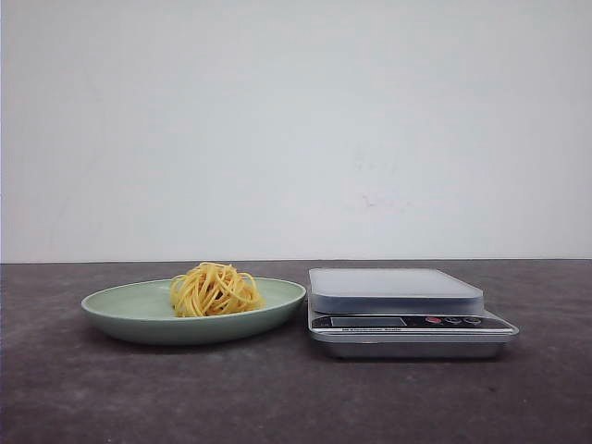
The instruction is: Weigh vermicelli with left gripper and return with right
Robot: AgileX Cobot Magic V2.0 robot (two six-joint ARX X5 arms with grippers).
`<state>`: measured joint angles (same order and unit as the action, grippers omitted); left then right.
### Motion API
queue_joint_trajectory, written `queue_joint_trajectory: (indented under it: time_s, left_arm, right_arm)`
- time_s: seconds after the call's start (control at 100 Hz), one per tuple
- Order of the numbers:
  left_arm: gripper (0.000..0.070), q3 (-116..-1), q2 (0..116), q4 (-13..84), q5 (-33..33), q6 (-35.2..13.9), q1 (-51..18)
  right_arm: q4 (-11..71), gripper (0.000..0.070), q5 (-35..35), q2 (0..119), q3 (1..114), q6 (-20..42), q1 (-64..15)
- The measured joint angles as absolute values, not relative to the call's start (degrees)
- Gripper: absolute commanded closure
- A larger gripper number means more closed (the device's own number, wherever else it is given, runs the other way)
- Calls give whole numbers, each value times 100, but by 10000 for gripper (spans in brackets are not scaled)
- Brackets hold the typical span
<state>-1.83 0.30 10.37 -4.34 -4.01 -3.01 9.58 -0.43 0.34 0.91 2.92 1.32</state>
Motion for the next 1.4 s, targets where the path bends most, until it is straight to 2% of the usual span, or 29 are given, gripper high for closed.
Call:
queue_joint_trajectory:
  time_s: [0.72,0.87,1.12,1.25,1.4]
  left_arm:
    - [689,-183,30,1037,-434,-401,-301]
    - [689,-183,30,899,-729,-408,-301]
    - [689,-183,30,692,-604,-460,-301]
    - [689,-187,30,362,-458,-733,-301]
    - [688,-495,128,493,-322,-1236,-316]
  right_arm:
    - [963,693,-47,34,91,303,132]
    - [963,693,-158,36,91,416,132]
    - [963,693,-224,34,91,718,132]
    - [993,694,-388,36,134,943,132]
    - [1048,694,-587,43,762,1153,132]
